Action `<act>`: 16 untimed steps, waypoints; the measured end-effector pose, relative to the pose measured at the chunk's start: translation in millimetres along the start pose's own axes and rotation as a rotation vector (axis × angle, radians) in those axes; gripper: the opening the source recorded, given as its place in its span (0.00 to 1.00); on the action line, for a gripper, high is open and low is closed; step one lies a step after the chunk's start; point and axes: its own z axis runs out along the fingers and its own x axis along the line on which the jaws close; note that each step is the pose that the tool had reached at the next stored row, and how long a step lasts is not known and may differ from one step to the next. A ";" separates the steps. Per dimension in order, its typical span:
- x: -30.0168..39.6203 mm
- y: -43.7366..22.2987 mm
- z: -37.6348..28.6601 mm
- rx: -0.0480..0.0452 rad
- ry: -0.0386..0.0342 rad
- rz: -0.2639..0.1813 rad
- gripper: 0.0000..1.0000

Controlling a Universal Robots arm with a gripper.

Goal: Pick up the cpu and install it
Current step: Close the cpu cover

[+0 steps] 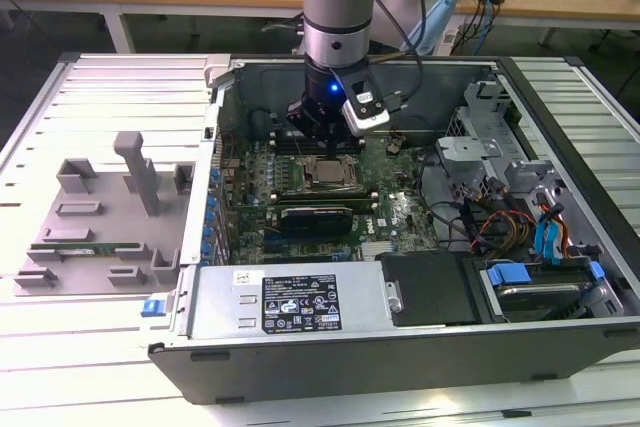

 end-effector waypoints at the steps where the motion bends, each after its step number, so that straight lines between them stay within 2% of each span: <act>1: 1.4 -0.2 0.0 0.0000 -0.0002 -0.001 0.11; 9: 13.3 -2.9 2.5 -0.0008 -0.0039 -0.011 0.11; 13: 13.7 -8.2 5.6 -0.0031 -0.0021 -0.063 0.11; 14: 14.8 -12.7 6.0 -0.0038 -0.0016 -0.077 0.11; 16: 15.9 -15.5 6.1 -0.0039 -0.0015 -0.080 0.11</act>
